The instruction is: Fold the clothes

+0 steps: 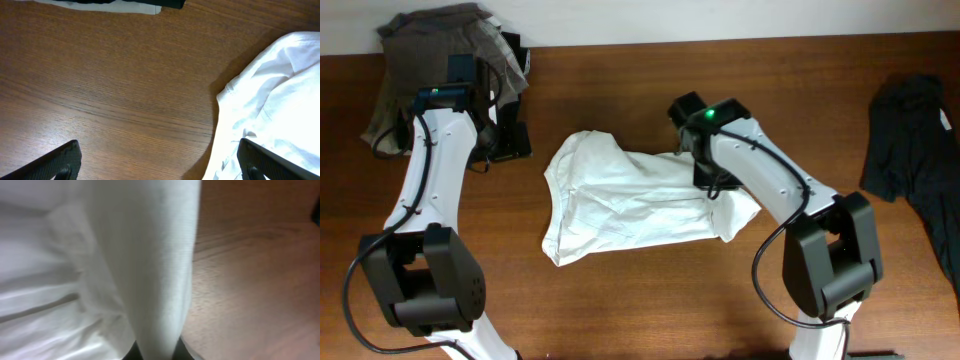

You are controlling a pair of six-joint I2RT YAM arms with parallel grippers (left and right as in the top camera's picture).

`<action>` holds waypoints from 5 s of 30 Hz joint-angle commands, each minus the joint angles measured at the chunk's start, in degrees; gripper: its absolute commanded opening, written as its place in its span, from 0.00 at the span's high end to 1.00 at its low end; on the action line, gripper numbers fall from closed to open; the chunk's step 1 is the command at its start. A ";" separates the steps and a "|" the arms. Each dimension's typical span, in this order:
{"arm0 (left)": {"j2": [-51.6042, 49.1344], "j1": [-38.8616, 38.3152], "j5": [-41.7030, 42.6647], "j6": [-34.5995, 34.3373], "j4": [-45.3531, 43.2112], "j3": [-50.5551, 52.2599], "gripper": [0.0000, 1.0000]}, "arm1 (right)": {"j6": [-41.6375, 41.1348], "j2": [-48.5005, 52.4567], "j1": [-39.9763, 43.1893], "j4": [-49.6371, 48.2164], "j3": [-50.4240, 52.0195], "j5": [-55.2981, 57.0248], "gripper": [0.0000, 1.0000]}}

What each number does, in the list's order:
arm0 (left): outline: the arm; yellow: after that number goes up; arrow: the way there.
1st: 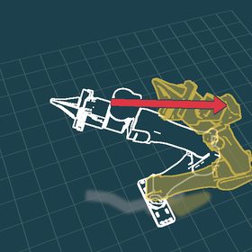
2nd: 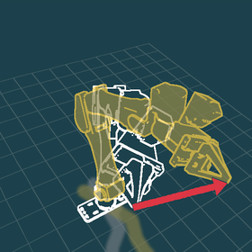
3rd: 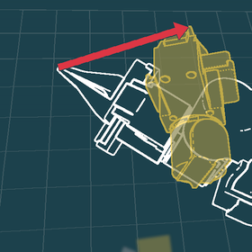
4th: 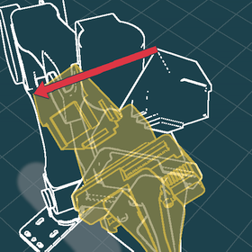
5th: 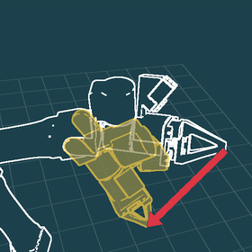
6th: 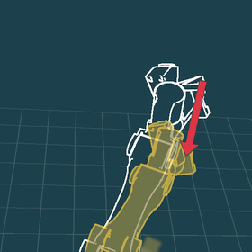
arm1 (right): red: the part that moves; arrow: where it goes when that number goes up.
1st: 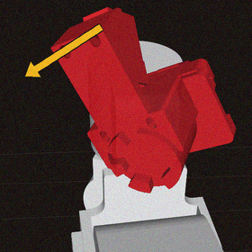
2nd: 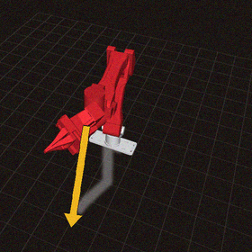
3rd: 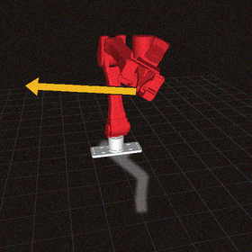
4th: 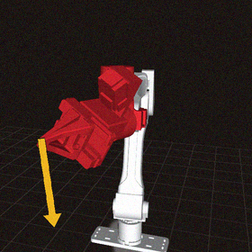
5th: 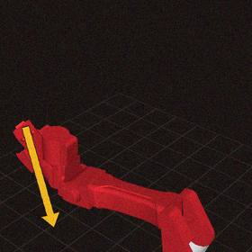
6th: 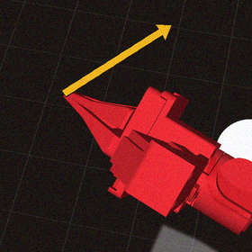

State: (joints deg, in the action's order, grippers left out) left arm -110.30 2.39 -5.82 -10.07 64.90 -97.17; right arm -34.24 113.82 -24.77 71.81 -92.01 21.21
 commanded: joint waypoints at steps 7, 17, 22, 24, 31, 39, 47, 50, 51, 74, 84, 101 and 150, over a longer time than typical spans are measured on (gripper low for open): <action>-0.48 0.39 0.46 0.33 -0.07 0.39 0.01 | -2.71 2.69 -5.40 -4.68 -0.42 -3.69 0.91; -0.48 0.39 0.46 0.33 0.09 0.39 0.01 | -2.69 6.29 -8.83 -9.62 -0.70 -14.67 0.64; -0.48 0.39 0.46 0.33 0.09 0.39 0.01 | -1.99 6.27 -9.01 -10.69 -2.58 -20.04 0.64; -0.48 0.39 0.46 0.33 0.11 0.39 0.01 | -0.85 6.10 -9.01 -9.86 -4.44 -20.68 0.63; -0.48 0.39 0.46 0.33 0.11 0.39 0.01 | 2.43 3.72 -4.96 6.10 -20.57 -16.46 0.62; -0.48 0.39 0.46 0.33 0.13 0.39 0.01 | 21.07 4.61 8.68 6.86 -16.52 -34.71 0.96; -0.48 0.39 0.46 0.33 0.26 0.39 0.01 | 34.51 4.63 17.51 -13.38 8.15 -69.79 0.96; -0.48 0.39 0.46 0.33 0.24 0.39 0.01 | 36.13 4.63 18.91 -19.76 16.90 -79.32 0.96; -0.48 0.39 0.46 0.33 0.24 0.39 0.01 | 36.17 4.63 19.12 -21.16 19.12 -81.05 0.96; -0.48 0.39 0.46 0.33 0.04 0.39 0.01 | 33.11 -5.05 26.45 -18.97 16.50 -79.30 0.96; -0.48 0.39 0.48 0.31 -0.39 0.39 0.01 | 25.79 1.38 21.62 -32.11 15.21 -79.87 0.91; -0.48 0.39 0.50 0.33 -0.35 0.39 0.01 | 18.12 12.00 22.82 -44.28 11.41 -76.17 0.92; -4.28 0.39 14.91 0.81 -4.87 3.48 0.01 | 16.57 -32.35 22.56 -21.88 30.71 -50.71 0.31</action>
State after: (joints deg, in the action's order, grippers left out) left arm -111.11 2.39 3.95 -10.07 61.04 -95.94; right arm -16.99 84.51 -2.28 49.10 -60.62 -34.57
